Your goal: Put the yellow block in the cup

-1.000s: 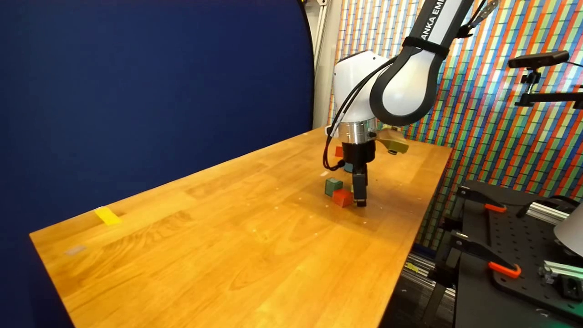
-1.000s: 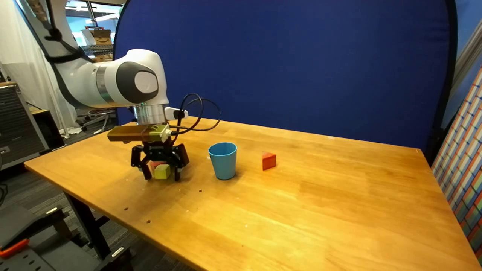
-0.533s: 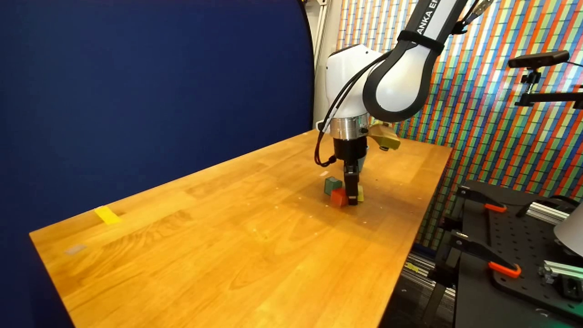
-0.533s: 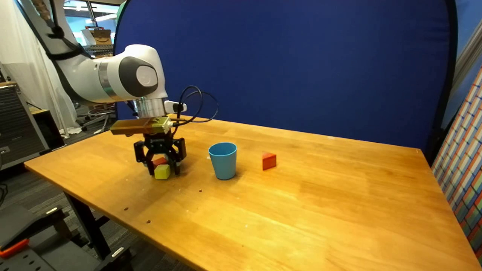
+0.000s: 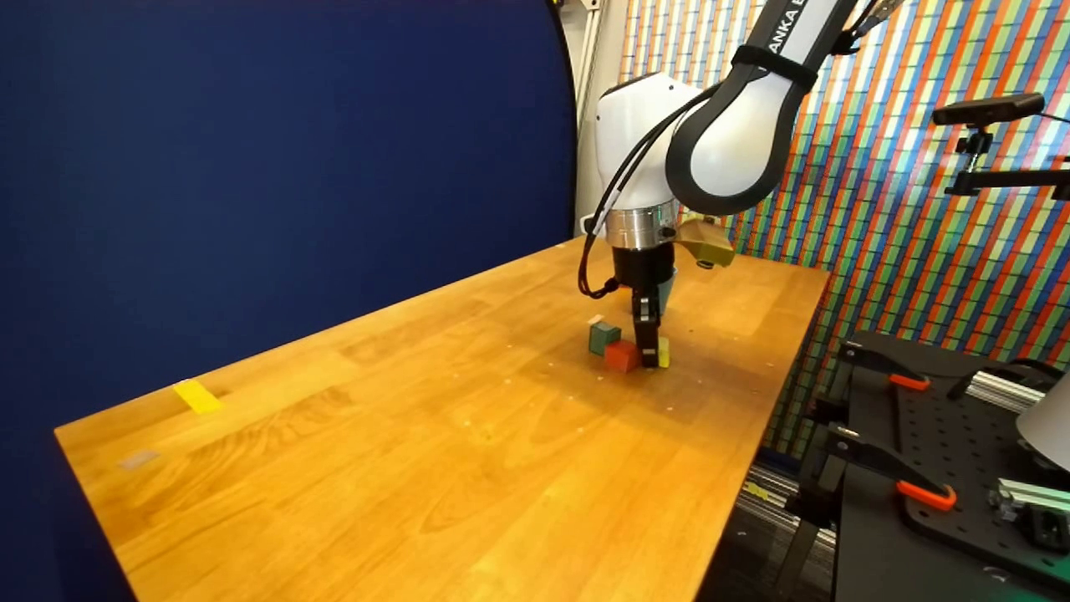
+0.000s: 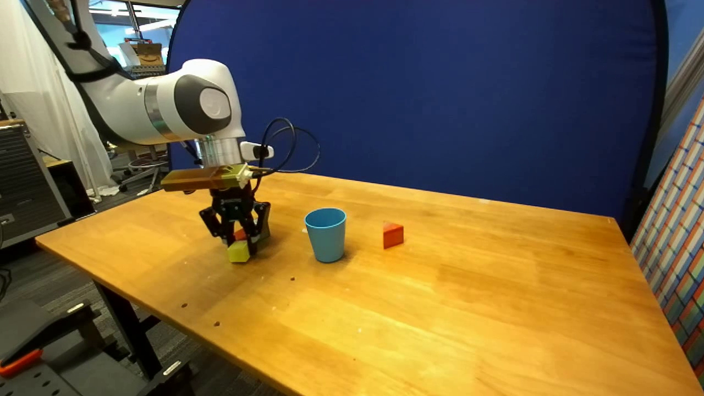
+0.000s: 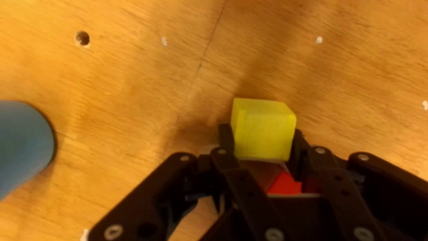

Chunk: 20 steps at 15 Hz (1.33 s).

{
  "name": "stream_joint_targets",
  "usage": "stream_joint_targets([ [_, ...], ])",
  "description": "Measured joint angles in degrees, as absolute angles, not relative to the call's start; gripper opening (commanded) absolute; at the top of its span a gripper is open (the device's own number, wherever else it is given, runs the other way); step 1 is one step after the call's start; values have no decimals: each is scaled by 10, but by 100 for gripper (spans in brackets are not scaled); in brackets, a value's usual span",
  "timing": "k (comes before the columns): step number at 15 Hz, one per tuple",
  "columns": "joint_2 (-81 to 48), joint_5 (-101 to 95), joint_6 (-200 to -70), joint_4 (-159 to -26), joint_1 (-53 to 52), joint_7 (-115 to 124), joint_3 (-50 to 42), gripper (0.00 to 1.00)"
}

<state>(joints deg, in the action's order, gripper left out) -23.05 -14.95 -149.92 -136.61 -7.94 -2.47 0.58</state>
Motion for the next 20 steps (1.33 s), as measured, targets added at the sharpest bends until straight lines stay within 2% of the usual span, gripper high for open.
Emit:
stream_joint_targets([
  [7, -178, -175, -1442, -1365, -79, 14, -12, 16],
  [12, -126, -261, -1409, -1353, -80, 99, -28, 15],
  [20, -130, -341, -1408, -1317, -61, 187, -60, 15],
])
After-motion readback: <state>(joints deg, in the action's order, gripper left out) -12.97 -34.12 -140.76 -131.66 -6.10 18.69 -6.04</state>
